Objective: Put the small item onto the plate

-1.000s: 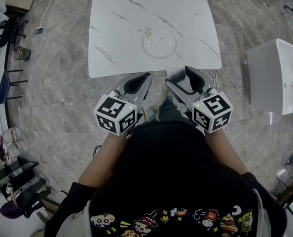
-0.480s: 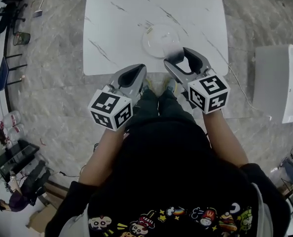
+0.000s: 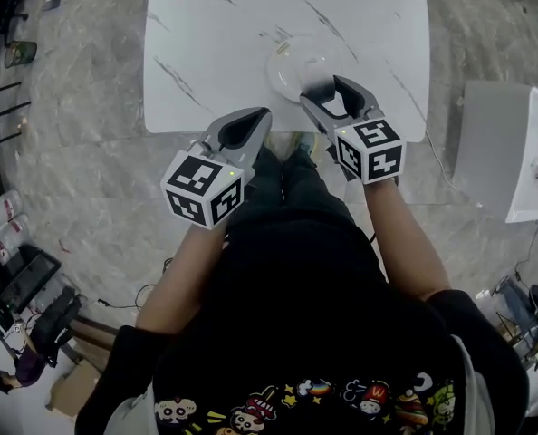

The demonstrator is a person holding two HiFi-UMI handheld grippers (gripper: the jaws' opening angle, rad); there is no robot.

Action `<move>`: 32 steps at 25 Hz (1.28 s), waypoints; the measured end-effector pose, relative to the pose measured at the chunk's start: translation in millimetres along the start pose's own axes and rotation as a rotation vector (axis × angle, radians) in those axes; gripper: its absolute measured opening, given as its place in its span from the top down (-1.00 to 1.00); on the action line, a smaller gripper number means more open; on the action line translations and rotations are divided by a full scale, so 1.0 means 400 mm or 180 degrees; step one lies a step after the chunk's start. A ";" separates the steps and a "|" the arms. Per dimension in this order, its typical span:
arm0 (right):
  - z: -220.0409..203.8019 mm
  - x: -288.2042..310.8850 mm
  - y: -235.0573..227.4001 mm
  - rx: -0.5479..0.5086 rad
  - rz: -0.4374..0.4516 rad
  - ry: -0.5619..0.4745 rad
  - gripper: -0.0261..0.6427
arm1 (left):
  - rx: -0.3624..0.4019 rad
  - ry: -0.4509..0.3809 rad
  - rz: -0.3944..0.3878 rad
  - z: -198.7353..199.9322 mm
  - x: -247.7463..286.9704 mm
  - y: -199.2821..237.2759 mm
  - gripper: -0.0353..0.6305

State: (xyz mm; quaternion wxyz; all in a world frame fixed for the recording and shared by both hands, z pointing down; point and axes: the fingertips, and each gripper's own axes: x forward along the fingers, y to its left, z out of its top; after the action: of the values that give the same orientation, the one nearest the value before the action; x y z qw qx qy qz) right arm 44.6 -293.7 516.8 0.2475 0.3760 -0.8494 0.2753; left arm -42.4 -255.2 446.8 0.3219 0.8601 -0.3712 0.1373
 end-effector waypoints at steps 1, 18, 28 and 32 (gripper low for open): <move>-0.006 0.016 -0.006 0.0002 -0.0015 0.0039 0.00 | -0.0034 0.0016 0.0000 -0.008 0.001 0.010 0.89; -0.059 0.187 -0.057 -0.0341 -0.0207 0.0805 -0.01 | -0.0343 -0.0082 0.0034 -0.037 -0.018 0.123 0.89; -0.064 0.229 -0.069 -0.0245 -0.0152 0.1031 -0.01 | -0.0439 -0.0124 0.0007 -0.046 -0.017 0.150 0.89; -0.069 0.234 -0.070 -0.0177 -0.0105 0.1099 -0.02 | -0.0438 -0.0122 0.0010 -0.047 -0.018 0.155 0.89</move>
State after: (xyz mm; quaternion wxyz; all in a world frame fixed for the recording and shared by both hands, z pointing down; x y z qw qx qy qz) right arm 16.7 -338.6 603.7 0.4045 0.3300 -0.7953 0.3082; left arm -92.4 -270.7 485.6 0.3729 0.8378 -0.3872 0.0955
